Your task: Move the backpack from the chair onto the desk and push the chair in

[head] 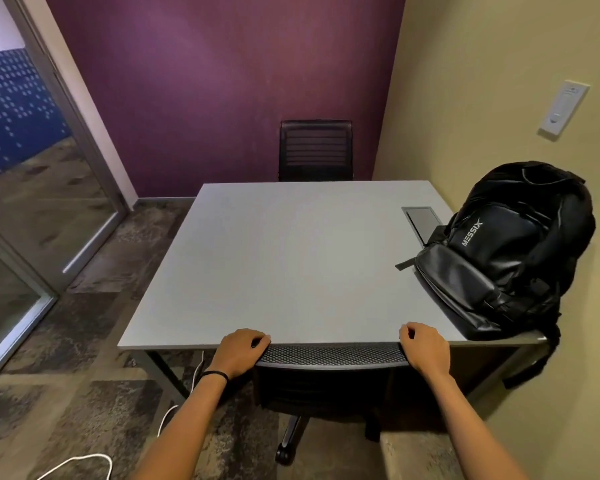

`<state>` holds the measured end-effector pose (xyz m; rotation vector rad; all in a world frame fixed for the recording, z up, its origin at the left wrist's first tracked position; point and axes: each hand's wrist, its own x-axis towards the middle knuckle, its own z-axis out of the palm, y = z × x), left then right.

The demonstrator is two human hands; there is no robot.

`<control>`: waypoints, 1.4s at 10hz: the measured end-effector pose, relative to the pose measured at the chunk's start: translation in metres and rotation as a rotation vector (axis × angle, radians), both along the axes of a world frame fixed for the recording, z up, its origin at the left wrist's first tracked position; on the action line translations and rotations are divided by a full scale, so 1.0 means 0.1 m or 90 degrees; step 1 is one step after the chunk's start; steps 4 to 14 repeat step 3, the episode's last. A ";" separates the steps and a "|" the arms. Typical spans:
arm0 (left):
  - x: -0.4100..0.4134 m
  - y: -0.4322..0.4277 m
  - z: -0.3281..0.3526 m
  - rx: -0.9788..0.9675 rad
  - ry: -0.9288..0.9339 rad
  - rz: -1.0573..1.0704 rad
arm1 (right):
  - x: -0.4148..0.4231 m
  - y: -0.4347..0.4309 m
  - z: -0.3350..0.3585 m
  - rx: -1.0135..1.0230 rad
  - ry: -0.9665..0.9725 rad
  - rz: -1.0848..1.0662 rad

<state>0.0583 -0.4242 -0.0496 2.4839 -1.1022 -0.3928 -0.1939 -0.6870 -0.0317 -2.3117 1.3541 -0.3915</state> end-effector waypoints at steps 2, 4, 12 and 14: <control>0.04 -0.04 -0.01 0.062 0.030 -0.018 | 0.03 -0.08 0.01 0.045 0.056 0.063; 0.05 -0.14 0.09 0.093 0.078 -0.036 | 0.14 -0.18 0.08 0.100 0.076 0.145; 0.05 -0.14 0.09 0.093 0.078 -0.036 | 0.14 -0.18 0.08 0.100 0.076 0.145; 0.05 -0.14 0.09 0.093 0.078 -0.036 | 0.14 -0.18 0.08 0.100 0.076 0.145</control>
